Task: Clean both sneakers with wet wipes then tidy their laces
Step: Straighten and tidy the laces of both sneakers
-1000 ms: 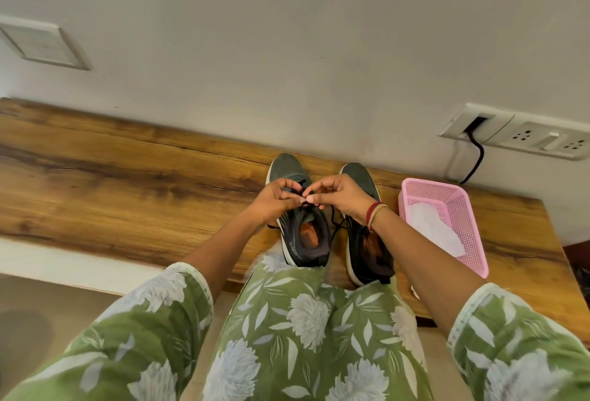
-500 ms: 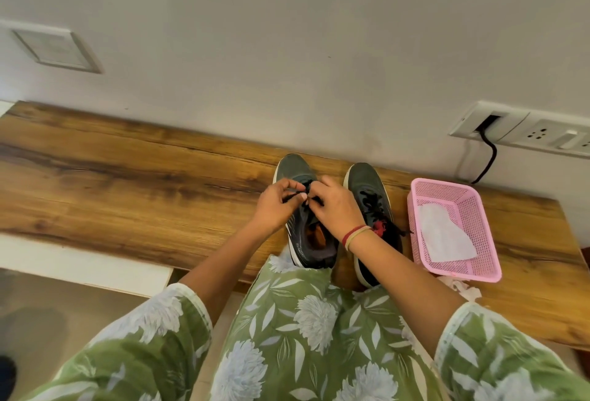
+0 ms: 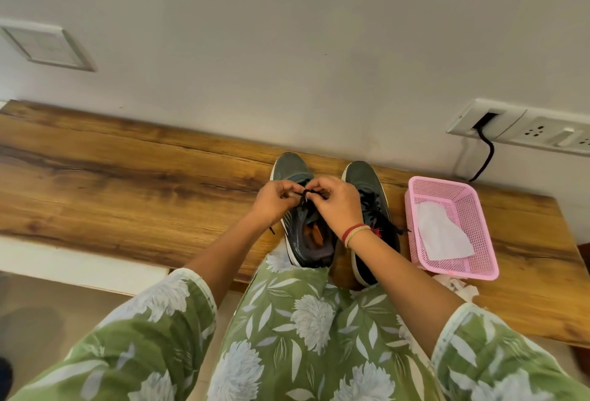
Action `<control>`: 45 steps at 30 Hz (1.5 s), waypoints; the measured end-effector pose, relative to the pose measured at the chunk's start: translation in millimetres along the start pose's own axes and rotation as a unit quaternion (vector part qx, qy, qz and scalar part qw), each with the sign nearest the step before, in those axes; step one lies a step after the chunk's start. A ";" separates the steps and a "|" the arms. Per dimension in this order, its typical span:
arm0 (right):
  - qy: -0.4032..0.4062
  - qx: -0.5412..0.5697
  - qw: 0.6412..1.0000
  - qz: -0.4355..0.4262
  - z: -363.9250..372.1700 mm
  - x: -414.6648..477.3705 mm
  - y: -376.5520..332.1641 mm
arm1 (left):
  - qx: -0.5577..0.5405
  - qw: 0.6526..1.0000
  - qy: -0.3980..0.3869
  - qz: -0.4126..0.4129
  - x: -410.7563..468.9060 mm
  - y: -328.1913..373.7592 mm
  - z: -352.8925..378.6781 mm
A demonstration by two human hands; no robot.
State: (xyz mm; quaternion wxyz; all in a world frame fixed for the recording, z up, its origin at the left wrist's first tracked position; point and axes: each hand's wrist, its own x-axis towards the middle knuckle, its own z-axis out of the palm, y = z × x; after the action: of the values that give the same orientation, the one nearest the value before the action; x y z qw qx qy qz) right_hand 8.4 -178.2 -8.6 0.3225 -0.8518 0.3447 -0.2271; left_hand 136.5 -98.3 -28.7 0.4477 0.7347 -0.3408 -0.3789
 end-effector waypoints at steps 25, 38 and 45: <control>0.028 0.100 0.959 0.264 -13.0 -4.8 19.7 | 0.380 0.914 0.142 0.023 -31.2 -9.5 -9.5; 0.023 0.102 0.975 0.196 -36.4 -23.2 17.3 | 0.176 0.969 0.163 -0.058 -49.8 -11.2 0.4; 0.080 -0.022 0.968 0.236 -69.5 -65.5 35.0 | 0.149 0.983 0.028 -0.100 -61.5 -2.0 50.1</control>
State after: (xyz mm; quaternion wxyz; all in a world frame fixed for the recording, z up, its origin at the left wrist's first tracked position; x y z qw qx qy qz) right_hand -92.5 -176.9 3.8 0.3196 -0.7325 0.5653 -0.2041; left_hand 64.1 -65.9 -30.7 0.3027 0.8340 -0.3056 -0.3457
